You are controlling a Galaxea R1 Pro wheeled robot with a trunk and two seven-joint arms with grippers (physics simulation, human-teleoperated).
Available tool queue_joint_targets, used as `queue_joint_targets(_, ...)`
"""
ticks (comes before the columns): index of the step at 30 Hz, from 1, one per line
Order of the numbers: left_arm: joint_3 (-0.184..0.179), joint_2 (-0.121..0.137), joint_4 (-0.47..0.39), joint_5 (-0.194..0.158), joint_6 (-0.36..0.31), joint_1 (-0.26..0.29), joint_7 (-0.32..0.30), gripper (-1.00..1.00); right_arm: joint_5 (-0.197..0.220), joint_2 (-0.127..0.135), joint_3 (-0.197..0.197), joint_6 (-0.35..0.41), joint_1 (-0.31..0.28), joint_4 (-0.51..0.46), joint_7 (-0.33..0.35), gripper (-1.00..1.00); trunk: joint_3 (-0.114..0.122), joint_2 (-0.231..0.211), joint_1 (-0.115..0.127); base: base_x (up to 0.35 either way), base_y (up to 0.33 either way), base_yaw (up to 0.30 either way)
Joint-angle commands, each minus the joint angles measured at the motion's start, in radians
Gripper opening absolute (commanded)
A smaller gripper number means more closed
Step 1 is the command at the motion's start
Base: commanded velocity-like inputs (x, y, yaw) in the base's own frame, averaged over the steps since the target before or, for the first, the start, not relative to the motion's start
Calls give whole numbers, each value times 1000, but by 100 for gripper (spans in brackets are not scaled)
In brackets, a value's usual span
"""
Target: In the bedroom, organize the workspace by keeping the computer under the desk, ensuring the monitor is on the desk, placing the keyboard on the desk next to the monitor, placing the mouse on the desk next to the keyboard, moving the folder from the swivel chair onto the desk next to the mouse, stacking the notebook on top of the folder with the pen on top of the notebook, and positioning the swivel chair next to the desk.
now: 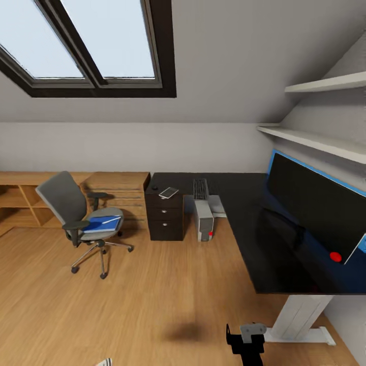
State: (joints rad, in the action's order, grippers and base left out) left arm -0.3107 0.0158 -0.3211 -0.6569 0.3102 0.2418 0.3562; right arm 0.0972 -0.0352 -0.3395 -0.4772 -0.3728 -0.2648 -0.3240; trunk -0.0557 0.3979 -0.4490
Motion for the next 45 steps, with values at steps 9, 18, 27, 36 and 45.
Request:
queue_joint_targets(9, -9, 1, -1, -7, 3, 1, 6, 100, 10, 0, -9, -4, -1, 1, -4, 100, 3, 2, -1, 216, 285, -229)
queue_joint_targets(18, -9, 0, -1, -6, 3, 1, 5, 100, 10, 0, -9, -4, -1, 1, -4, 100, 3, 2, -1, 224, 272, -40)
queue_joint_targets(27, -10, 0, -1, -6, 4, 1, 4, 100, 10, 0, -9, -4, -1, 2, -4, 100, 3, 2, -1, 322, 27, 0)
queue_joint_targets(36, -10, 0, -1, -6, 4, 1, 5, 100, 10, 0, -9, -4, -1, 1, -4, 100, 3, 2, -1, 330, 2, 0)
queue_joint_targets(45, -10, 0, -1, -6, 3, 1, 4, 100, 10, 0, -9, -4, -1, 1, -5, 100, 3, 2, -1, 326, 114, 0)
